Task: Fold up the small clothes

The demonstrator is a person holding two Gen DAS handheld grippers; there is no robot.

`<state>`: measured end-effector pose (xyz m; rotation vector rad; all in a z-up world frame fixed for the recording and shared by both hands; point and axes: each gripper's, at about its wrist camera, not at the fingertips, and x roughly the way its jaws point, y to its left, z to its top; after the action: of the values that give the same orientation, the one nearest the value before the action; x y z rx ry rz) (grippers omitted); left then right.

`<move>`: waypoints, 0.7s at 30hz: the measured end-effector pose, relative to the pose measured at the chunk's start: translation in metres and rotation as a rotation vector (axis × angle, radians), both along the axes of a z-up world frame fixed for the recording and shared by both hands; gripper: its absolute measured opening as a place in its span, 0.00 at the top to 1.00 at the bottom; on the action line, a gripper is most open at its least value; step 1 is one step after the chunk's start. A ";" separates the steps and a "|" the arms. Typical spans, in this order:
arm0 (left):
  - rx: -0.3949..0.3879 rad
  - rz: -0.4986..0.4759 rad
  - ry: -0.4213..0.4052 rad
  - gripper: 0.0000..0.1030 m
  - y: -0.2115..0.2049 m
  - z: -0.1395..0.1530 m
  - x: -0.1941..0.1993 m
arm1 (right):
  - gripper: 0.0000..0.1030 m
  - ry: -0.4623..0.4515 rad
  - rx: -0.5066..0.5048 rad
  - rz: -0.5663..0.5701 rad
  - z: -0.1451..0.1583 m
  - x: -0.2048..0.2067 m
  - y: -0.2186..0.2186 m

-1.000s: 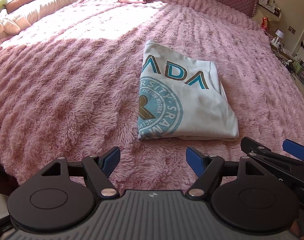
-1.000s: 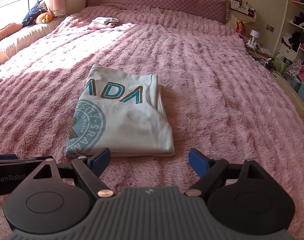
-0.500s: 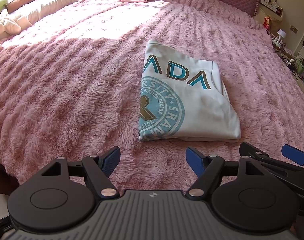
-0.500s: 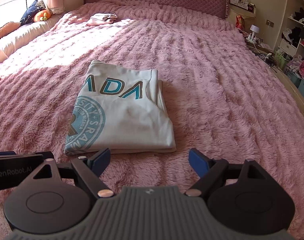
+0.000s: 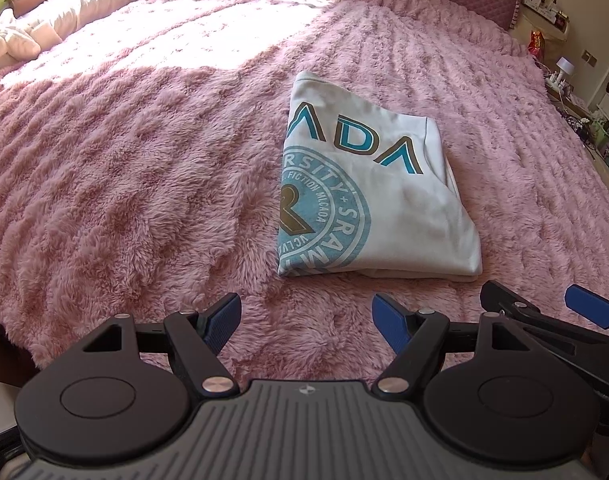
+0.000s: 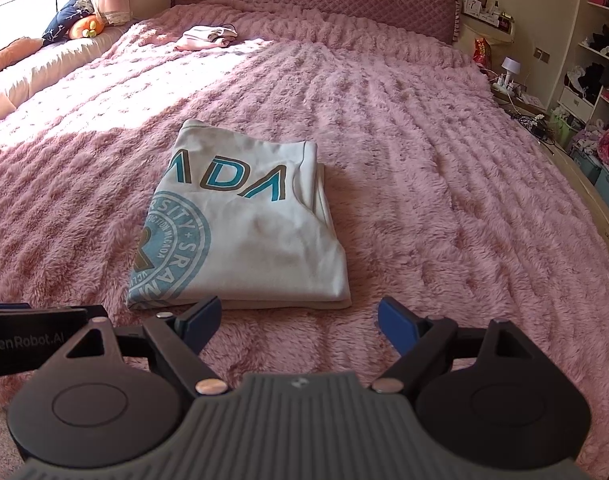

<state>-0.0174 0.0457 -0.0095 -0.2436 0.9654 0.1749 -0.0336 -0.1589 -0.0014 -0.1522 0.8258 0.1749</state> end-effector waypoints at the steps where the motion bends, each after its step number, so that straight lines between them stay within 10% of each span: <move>1: -0.001 -0.002 -0.005 0.15 0.000 0.001 0.000 | 0.21 -0.001 0.002 -0.001 0.000 0.000 0.000; 21: 0.001 -0.011 -0.023 0.16 0.000 0.005 -0.001 | 0.21 -0.017 -0.005 0.006 0.006 -0.001 0.002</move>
<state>-0.0180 0.0461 -0.0048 -0.2385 0.9440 0.1619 -0.0349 -0.1567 0.0045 -0.1611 0.8094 0.1770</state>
